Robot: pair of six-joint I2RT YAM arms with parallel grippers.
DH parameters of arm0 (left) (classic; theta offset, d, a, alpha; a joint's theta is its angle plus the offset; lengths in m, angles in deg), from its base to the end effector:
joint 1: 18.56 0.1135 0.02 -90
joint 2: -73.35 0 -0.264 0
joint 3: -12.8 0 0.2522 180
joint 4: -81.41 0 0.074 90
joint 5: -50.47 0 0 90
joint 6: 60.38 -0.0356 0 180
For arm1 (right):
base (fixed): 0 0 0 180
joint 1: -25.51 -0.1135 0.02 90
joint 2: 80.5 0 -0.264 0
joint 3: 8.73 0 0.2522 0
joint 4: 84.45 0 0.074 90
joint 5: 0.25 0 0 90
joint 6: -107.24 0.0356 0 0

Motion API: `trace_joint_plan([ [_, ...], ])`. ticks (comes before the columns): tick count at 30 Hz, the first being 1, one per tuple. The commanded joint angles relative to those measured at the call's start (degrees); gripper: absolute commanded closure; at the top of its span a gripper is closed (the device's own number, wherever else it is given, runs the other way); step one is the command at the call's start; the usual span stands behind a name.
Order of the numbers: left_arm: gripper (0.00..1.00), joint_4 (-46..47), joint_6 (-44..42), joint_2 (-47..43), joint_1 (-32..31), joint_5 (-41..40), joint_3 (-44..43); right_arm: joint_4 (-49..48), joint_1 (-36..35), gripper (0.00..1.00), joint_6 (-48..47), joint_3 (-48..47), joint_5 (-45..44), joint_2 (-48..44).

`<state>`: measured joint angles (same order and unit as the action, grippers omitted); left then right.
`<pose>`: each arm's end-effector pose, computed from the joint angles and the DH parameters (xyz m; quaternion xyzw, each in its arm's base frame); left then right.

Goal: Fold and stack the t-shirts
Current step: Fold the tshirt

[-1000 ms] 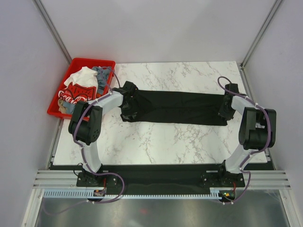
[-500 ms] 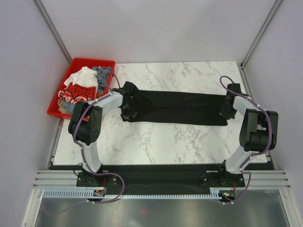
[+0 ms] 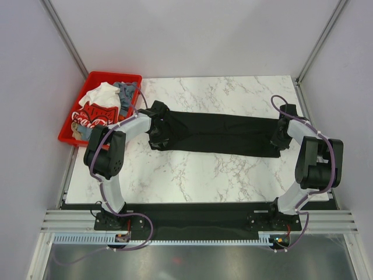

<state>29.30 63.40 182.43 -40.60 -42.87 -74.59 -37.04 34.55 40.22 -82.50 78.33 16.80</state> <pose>0.3449 -0.1374 0.1646 -0.1053 0.9840 -0.0404 0.1380 0.3152 -0.0573 0.1717 0.2865 0.9387 -0.0774 0.1754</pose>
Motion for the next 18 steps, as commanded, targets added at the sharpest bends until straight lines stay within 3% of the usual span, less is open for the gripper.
trace_joint_plan([
  [1,0.67,0.47,1.47,-1.59,-0.02,-0.80,1.12,1.15,0.37,0.71,-0.13,-0.72,-0.18,-2.99],
  [5,0.67,0.56,1.55,-1.59,-0.02,-0.80,1.03,1.33,0.37,0.72,-0.22,-0.46,-0.27,-3.25],
  [8,0.67,0.56,1.55,-1.50,0.07,-0.71,1.03,1.51,0.37,0.92,0.04,-0.37,-0.27,-3.08],
  [10,0.67,0.56,1.55,-1.59,0.07,-0.80,1.03,1.60,0.37,1.00,-0.04,-0.46,-0.18,-2.81],
  [15,0.67,0.56,1.55,-1.59,-0.02,-0.71,1.03,1.86,0.37,1.00,-0.39,-0.64,-0.44,-2.73],
  [18,0.67,0.56,1.38,-1.50,0.07,-0.71,0.85,1.86,0.37,0.84,-0.92,-0.99,-0.71,-2.64],
])
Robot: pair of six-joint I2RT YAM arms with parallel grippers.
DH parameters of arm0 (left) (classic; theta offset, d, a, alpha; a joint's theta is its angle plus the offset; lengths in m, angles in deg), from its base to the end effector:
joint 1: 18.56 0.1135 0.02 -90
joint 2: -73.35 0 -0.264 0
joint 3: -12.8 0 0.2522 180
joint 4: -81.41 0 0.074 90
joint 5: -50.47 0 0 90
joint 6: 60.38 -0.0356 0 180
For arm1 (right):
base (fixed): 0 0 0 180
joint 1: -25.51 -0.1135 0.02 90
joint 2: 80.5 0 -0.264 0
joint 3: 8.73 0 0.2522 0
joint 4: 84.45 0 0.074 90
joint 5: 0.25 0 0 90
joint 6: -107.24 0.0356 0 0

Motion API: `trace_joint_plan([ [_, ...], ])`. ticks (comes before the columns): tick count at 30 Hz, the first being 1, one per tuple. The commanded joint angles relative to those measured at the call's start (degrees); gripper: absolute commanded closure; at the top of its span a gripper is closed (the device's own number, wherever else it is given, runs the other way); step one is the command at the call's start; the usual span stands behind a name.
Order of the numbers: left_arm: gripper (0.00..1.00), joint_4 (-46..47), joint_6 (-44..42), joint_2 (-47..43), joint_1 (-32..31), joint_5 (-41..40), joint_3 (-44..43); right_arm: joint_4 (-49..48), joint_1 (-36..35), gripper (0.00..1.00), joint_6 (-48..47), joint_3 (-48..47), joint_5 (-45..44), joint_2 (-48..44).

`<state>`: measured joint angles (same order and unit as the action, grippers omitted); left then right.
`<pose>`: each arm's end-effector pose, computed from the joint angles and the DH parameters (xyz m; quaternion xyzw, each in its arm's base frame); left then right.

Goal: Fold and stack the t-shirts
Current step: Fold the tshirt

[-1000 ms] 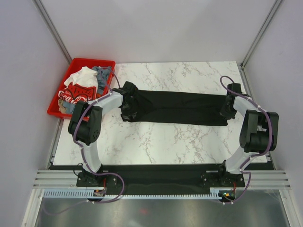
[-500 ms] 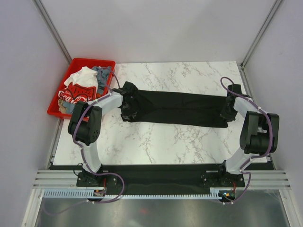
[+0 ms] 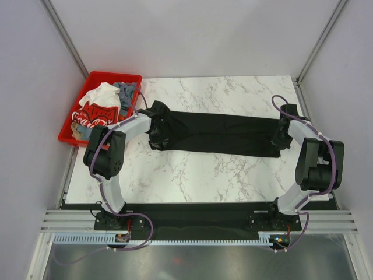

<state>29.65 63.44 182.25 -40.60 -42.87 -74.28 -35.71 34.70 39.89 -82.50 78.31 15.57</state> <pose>0.3443 -0.1372 0.1645 -0.1057 0.9837 -0.0414 0.1396 0.3114 -0.0575 0.1773 0.2850 0.9393 -0.0784 0.1743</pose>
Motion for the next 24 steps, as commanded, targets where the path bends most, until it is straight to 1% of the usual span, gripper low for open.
trace_joint_plan([
  [1,0.67,0.12,1.33,-1.32,0.07,-0.71,0.55,0.53,0.21,0.80,-0.68,-1.25,-0.77,-1.33],
  [6,0.67,0.21,1.33,-1.24,-0.02,-0.71,0.63,0.70,0.21,0.79,-0.68,-1.08,-1.48,-0.63],
  [10,0.67,0.21,1.42,-1.24,-0.02,-0.62,0.63,0.35,0.21,0.75,-0.77,-0.46,-1.21,0.08],
  [14,0.67,0.29,1.33,-1.24,0.07,-0.62,0.90,-0.18,0.30,0.76,-0.59,-0.20,-1.04,0.26],
  [18,0.67,0.29,1.42,-1.32,-0.02,-0.71,1.07,-0.96,0.21,0.83,-0.16,0.15,-0.34,1.31],
  [21,0.67,0.29,1.42,-1.32,0.07,-0.80,1.16,-1.23,0.21,0.89,-0.24,0.51,-0.60,1.49],
  [22,0.67,0.29,1.51,-1.32,0.07,-0.88,1.16,-1.23,0.21,0.94,-0.24,0.51,-0.95,1.40],
  [24,0.67,0.29,1.60,-1.24,-0.02,-0.80,1.16,-1.32,0.21,0.97,-0.24,0.51,-1.21,1.22],
])
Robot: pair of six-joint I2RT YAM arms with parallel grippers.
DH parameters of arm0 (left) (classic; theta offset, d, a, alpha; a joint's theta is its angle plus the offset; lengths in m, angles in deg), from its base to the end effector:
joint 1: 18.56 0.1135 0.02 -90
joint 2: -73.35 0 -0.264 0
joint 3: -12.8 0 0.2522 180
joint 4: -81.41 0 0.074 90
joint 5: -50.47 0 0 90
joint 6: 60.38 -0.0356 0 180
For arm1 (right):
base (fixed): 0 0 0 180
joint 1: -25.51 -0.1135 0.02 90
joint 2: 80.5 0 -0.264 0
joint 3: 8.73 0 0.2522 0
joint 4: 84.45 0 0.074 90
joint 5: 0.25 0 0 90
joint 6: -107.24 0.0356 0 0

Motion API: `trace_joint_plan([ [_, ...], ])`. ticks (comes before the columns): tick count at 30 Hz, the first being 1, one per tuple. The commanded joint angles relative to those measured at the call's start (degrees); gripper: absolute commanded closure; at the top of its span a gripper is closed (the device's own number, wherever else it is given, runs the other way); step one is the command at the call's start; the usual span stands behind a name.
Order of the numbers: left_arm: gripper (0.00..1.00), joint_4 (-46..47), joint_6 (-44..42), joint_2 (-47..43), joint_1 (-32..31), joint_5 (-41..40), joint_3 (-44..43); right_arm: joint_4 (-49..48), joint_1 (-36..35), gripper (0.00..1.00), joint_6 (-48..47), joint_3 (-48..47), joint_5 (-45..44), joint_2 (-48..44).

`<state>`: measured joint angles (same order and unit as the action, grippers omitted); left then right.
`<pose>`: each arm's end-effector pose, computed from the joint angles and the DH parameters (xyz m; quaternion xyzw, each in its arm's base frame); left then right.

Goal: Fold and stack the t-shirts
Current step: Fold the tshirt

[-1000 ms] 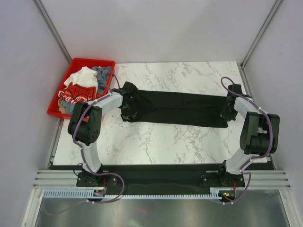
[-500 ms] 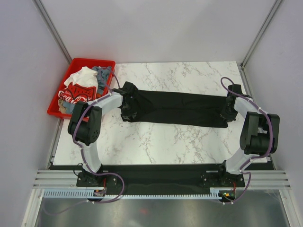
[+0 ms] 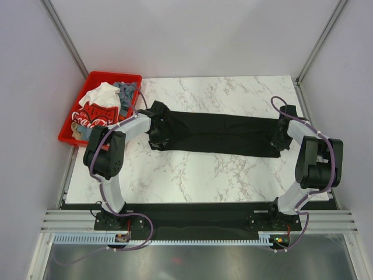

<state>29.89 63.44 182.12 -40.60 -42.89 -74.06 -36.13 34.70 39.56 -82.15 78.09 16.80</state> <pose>0.3439 -0.1370 0.1644 -0.1057 0.9835 -0.0418 0.1408 0.3122 -0.0578 0.1696 0.2820 0.9417 -0.0821 0.1644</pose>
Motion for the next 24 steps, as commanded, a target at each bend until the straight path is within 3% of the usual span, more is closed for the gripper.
trace_joint_plan([
  [1,0.67,0.05,1.51,-0.93,0.07,-0.78,0.94,-0.73,0.21,1.00,0.26,-0.02,-0.91,0.00],
  [9,0.67,0.14,1.60,-0.84,0.07,-0.95,1.12,3.75,0.30,1.00,2.80,0.32,-5.21,-2.54],
  [24,0.68,0.40,1.68,-1.19,0.07,-0.60,1.38,-0.02,3.29,1.00,5.97,8.59,-7.86,-6.85],
])
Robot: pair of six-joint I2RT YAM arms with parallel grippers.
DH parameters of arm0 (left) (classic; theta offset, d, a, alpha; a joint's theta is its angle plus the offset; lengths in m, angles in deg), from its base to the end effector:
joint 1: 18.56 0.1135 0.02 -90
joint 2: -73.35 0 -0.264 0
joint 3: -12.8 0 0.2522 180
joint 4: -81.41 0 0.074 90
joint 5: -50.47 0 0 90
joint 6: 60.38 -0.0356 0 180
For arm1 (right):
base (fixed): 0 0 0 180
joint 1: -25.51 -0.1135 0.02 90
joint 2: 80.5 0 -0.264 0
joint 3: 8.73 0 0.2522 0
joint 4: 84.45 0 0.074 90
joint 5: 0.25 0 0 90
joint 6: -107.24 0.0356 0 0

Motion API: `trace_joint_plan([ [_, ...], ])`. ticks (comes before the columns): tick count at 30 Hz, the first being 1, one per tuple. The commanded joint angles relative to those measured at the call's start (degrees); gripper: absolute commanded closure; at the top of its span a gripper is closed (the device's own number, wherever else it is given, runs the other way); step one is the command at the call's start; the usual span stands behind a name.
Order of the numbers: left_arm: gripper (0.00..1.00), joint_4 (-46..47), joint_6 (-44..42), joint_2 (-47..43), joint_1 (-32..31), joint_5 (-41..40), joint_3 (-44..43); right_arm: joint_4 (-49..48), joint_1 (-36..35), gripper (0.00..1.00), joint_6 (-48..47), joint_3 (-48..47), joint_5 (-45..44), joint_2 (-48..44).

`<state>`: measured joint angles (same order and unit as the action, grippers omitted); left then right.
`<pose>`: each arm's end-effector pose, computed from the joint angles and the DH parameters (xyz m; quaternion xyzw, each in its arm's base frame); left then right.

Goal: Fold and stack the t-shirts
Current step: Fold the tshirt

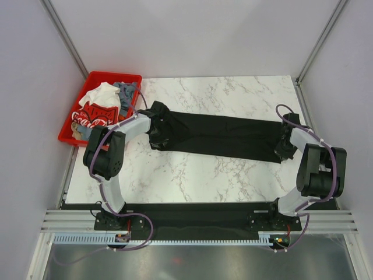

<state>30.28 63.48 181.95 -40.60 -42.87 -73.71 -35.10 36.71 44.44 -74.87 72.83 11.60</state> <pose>0.3433 -0.1367 0.1640 -0.1061 0.9832 -0.0429 0.1423 0.2764 -0.0653 0.1624 0.3404 0.9203 -0.1269 0.1455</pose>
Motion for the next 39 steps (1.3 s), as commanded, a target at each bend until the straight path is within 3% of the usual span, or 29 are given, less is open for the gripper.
trace_joint_plan([
  [1,0.67,-0.08,1.55,-1.37,-0.02,-0.62,1.03,-1.14,1.45,1.00,1.01,1.05,-2.06,-1.92],
  [5,0.67,-0.16,0.77,-2.86,-0.02,0.52,1.03,0.26,1.45,0.93,0.92,-1.75,1.37,-4.37],
  [8,0.64,-0.16,-0.11,-4.96,-0.02,1.83,1.12,1.40,1.45,0.78,0.05,-5.18,3.48,-6.57],
  [13,0.60,-0.25,-1.96,-8.66,-0.02,4.72,0.68,2.29,0.14,0.73,-1.18,-10.63,9.01,-7.45],
  [18,0.52,-0.34,-3.46,-14.18,0.24,6.67,0.42,-3.41,-10.74,0.63,-2.67,-13.19,12.97,-7.45],
  [23,0.54,-0.25,-1.96,-18.15,4.98,14.74,1.91,-18.85,-29.10,0.59,-5.04,-13.19,12.20,-4.04],
  [25,0.54,-0.25,-2.23,-19.38,7.80,18.34,2.26,-23.18,-36.99,0.59,-10.72,-13.88,10.35,-0.45],
  [31,0.54,0.97,0.31,-24.21,17.55,28.18,6.30,-27.42,-49.32,0.60,-19.45,-24.07,9.99,14.22],
  [35,0.54,1.85,0.94,-28.43,25.87,29.79,9.46,-28.03,-54.17,0.59,-23.59,-29.96,7.44,20.22],
  [39,0.54,2.56,1.02,-31.78,30.20,28.82,10.44,-26.98,-56.46,0.59,-26.76,-33.31,6.47,24.44],
])
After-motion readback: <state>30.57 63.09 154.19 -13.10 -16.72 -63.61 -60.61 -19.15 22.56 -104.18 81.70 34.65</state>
